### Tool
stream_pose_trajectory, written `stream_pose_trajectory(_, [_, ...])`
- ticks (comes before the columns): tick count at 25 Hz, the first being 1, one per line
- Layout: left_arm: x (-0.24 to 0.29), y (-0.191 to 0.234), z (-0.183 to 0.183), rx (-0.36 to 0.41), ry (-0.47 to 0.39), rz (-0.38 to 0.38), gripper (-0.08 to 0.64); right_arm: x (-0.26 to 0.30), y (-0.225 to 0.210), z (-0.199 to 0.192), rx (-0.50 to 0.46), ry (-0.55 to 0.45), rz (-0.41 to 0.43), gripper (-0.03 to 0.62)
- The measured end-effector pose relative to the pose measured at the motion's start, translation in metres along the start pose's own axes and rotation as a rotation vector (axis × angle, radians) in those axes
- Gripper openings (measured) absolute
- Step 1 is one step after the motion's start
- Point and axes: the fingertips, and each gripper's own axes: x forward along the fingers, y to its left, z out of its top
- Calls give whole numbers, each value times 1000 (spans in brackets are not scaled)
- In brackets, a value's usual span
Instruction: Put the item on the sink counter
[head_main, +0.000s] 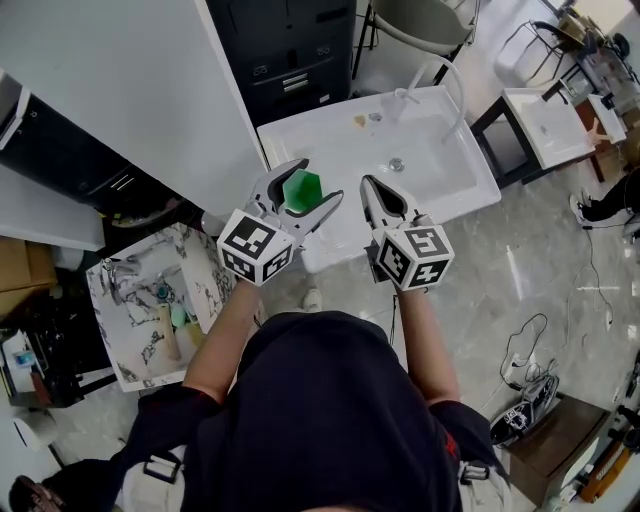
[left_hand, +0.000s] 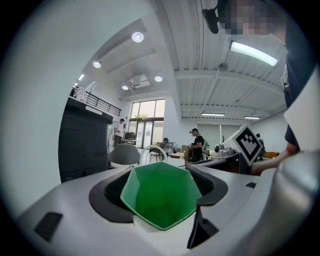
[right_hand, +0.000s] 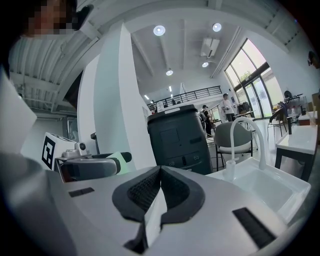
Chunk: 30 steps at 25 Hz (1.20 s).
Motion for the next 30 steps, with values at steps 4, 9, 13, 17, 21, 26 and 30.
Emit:
stream_pose_trajectory(4, [0,11,1,-1,-11,-5,333,13,4,-1,-11,6,5,34])
stream_pose_trajectory(9, [4,18,5,-8,-29,-22,331,26,0,0,11,5,-3,34])
stream_pose_trajectory(13, [6,23,4,-16,-36,-36,331,30,2,-4,16,15,-9,34])
stream_pose_trajectory(17, [7,23,-2,-32,-27,-48,333,30,-1,-9,22,27,-25,34])
stream_pose_trajectory(21, [9,24,-6,-41,-18,-52,333,29,-3,-9,22,29,-32,34])
stream_pose_trajectory(26, [12,26,-7,-45,-11,-54,331,32,-10,-12,37,33,-40,34])
stream_pose_trajectory(30, [17,31,-8,-48,-3,-47,331,37,-13,-12,42,35,-31,34])
